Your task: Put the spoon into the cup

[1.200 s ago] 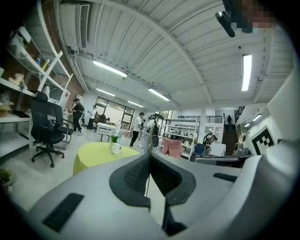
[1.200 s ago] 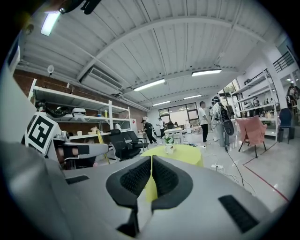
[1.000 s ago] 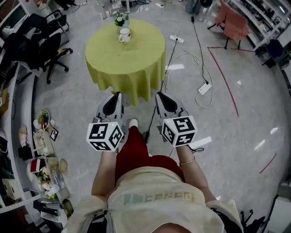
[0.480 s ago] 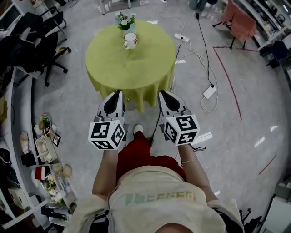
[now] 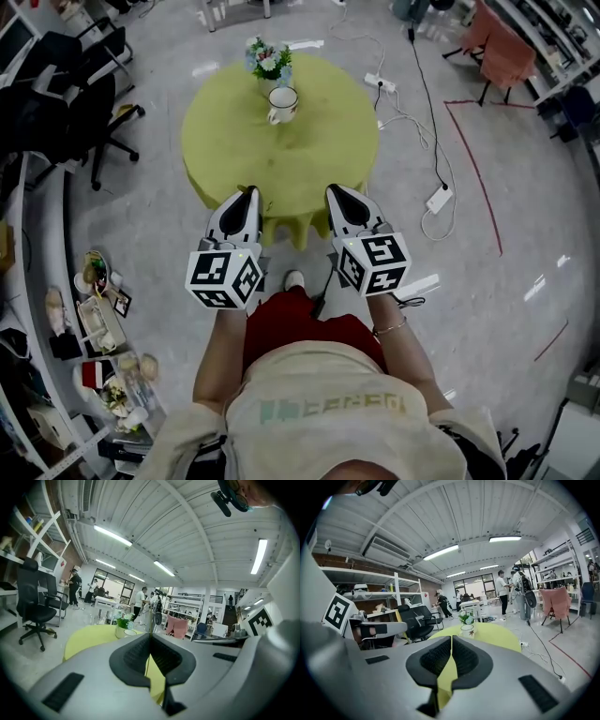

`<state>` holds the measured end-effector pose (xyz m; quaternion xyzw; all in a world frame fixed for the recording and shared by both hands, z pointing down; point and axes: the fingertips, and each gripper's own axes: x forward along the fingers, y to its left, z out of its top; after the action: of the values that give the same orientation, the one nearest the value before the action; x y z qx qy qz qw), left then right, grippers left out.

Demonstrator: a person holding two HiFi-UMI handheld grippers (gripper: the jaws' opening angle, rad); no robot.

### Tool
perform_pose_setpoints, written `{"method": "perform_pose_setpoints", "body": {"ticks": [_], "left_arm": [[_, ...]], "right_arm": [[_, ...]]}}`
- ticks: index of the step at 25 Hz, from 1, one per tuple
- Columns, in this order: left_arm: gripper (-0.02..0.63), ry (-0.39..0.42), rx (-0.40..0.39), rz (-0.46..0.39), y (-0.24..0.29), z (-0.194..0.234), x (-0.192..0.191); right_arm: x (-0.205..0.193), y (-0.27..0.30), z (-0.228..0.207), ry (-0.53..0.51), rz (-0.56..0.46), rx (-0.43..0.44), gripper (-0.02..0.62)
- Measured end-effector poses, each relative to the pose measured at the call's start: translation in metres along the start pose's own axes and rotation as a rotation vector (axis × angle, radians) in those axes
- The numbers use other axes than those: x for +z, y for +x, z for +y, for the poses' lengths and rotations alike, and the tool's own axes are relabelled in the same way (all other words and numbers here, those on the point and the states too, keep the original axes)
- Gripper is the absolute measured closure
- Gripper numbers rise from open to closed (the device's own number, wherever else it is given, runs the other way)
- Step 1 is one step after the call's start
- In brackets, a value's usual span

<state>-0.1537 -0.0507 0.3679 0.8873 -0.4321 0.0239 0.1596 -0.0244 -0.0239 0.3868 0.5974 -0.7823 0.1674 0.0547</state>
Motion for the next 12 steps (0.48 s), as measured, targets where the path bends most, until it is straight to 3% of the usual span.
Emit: {"method": "perform_pose_setpoints", "body": {"ticks": [12], "left_arm": [[0.583, -0.026, -0.027, -0.013, 0.035, 0.031, 0.015]], "right_arm": [[0.007, 0.044, -0.002, -0.037, 0.034, -0.01, 0.558]]}}
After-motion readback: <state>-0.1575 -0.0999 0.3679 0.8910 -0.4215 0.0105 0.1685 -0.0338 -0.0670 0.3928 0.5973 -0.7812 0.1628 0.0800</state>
